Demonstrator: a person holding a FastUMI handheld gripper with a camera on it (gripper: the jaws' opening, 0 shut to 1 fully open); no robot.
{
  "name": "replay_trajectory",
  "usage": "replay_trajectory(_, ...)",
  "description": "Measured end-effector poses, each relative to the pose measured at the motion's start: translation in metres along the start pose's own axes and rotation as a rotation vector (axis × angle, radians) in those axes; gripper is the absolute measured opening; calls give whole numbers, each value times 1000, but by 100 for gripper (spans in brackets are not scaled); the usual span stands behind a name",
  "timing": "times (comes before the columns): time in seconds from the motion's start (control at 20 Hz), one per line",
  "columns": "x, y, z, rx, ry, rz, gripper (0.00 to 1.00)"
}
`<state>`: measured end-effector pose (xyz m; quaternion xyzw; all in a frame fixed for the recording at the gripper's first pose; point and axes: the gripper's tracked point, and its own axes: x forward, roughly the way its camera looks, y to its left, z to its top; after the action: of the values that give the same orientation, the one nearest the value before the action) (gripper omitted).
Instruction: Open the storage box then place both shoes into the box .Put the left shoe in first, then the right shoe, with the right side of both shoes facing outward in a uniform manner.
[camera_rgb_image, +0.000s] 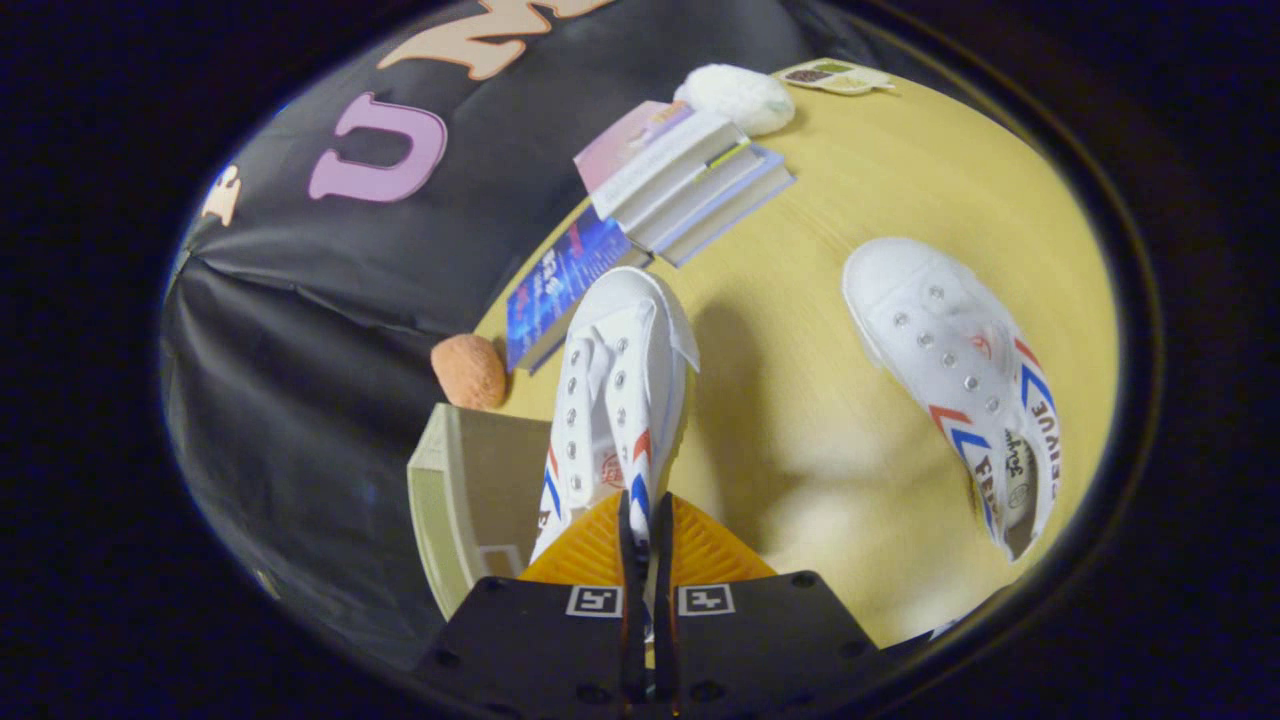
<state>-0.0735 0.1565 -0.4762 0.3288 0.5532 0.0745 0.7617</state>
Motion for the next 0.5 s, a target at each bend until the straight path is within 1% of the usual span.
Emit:
replay_trajectory(0.15,-24,52,11,-74,-53,61,6)
replay_trajectory(0.25,-35,95,7,-114,-66,126,6)
replay_trajectory(0.4,-38,154,-19,-168,-32,224,6)
replay_trajectory(0.5,-29,179,-45,-213,1,247,6)
